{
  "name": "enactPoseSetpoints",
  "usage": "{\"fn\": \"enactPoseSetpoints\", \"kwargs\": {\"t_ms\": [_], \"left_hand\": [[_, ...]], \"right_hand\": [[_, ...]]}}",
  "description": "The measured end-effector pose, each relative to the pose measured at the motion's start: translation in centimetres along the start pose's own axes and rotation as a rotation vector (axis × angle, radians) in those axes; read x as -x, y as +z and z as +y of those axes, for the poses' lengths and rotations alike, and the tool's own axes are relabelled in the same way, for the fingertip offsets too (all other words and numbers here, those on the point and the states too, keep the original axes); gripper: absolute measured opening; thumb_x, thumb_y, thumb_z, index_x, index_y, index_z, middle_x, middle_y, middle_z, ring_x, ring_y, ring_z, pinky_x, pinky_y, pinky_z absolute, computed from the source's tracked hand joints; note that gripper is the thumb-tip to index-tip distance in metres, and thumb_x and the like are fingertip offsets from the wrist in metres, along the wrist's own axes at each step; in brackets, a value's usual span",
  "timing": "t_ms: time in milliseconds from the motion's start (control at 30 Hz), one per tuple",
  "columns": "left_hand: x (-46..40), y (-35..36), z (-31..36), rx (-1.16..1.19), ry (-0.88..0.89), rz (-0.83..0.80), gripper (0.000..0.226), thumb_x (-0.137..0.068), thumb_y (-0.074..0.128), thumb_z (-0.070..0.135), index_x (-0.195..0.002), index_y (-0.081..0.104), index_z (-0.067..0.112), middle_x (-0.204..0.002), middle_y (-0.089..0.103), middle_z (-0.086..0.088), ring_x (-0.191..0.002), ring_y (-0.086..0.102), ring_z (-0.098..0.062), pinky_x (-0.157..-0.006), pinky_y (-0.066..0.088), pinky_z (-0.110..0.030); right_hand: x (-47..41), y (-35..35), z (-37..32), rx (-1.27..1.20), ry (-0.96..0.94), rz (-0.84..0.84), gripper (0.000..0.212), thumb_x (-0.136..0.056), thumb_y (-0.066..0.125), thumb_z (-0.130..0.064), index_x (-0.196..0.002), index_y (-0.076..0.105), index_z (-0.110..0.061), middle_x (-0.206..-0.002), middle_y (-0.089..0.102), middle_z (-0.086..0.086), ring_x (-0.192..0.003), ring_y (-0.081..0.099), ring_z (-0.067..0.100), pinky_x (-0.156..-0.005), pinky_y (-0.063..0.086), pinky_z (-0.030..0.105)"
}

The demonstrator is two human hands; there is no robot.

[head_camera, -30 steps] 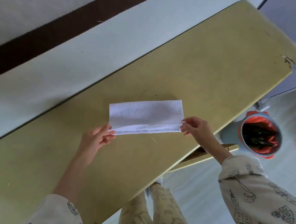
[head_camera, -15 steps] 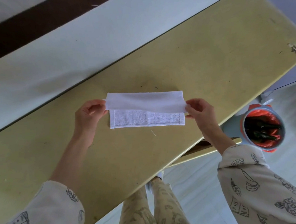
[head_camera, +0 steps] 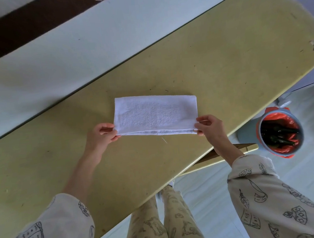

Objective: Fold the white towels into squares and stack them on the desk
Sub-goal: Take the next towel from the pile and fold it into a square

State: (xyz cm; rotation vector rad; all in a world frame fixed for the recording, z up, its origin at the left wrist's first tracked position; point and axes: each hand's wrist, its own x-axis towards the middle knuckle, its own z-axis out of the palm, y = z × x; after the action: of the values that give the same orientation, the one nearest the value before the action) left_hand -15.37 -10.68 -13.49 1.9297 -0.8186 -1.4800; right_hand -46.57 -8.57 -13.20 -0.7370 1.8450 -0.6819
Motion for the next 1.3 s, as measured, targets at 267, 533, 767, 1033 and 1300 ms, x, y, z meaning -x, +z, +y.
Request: {"fn": "enactPoseSetpoints", "kwargs": {"t_ms": [267, 533, 767, 1033, 1300], "left_hand": [[0.1, -0.1, -0.4, -0.034, 0.029, 0.007, 0.020, -0.084, 0.060, -0.006, -0.085, 0.056, 0.013, -0.085, 0.060, -0.007, -0.059, 0.068, -0.007, -0.065, 0.055, -0.014], [0.2, 0.4, -0.2, -0.117, 0.064, 0.047, 0.022, -0.082, 0.064, -0.002, -0.085, 0.056, 0.019, -0.082, 0.063, -0.003, -0.054, 0.064, -0.002, -0.052, 0.050, -0.014], [0.6, 1.1, -0.5, -0.134, 0.095, 0.103, 0.026, -0.080, 0.064, 0.001, -0.103, 0.056, 0.010, -0.083, 0.064, 0.000, -0.071, 0.066, -0.020, -0.074, 0.054, -0.027], [0.7, 0.9, -0.8, -0.423, 0.187, 0.149, 0.028, -0.083, 0.064, 0.010, -0.108, 0.053, 0.007, -0.085, 0.061, -0.003, -0.069, 0.060, -0.018, -0.072, 0.050, -0.028], [1.9, 5.4, -1.3, -0.968, 0.964, -0.097, 0.010, -0.076, 0.070, 0.002, -0.082, 0.064, 0.007, -0.079, 0.057, -0.009, -0.072, 0.056, -0.029, -0.061, 0.048, -0.037]], "right_hand": [[0.4, -0.3, 0.5, 0.146, -0.035, -0.027, 0.017, -0.079, 0.064, -0.005, -0.087, 0.059, -0.019, -0.077, 0.059, 0.002, -0.077, 0.059, 0.023, -0.079, 0.051, 0.041], [0.7, -0.4, 0.8, 0.283, -0.104, -0.024, 0.019, -0.079, 0.068, -0.009, -0.096, 0.061, -0.015, -0.083, 0.058, -0.003, -0.081, 0.055, 0.015, -0.083, 0.046, 0.031], [1.2, -0.2, 1.4, 0.454, -0.216, 0.040, 0.013, -0.084, 0.062, -0.014, -0.096, 0.066, -0.012, -0.086, 0.063, 0.001, -0.088, 0.057, 0.017, -0.081, 0.045, 0.028], [2.1, 0.2, 2.5, 0.805, -0.520, 0.220, 0.012, -0.078, 0.071, -0.012, -0.091, 0.072, -0.013, -0.091, 0.059, 0.008, -0.087, 0.054, 0.028, -0.066, 0.048, 0.038], [4.4, 6.2, 2.7, 0.939, -0.920, 0.007, 0.038, -0.064, 0.080, -0.013, -0.101, 0.069, -0.014, -0.088, 0.064, 0.007, -0.072, 0.062, 0.025, -0.061, 0.051, 0.034]]}}
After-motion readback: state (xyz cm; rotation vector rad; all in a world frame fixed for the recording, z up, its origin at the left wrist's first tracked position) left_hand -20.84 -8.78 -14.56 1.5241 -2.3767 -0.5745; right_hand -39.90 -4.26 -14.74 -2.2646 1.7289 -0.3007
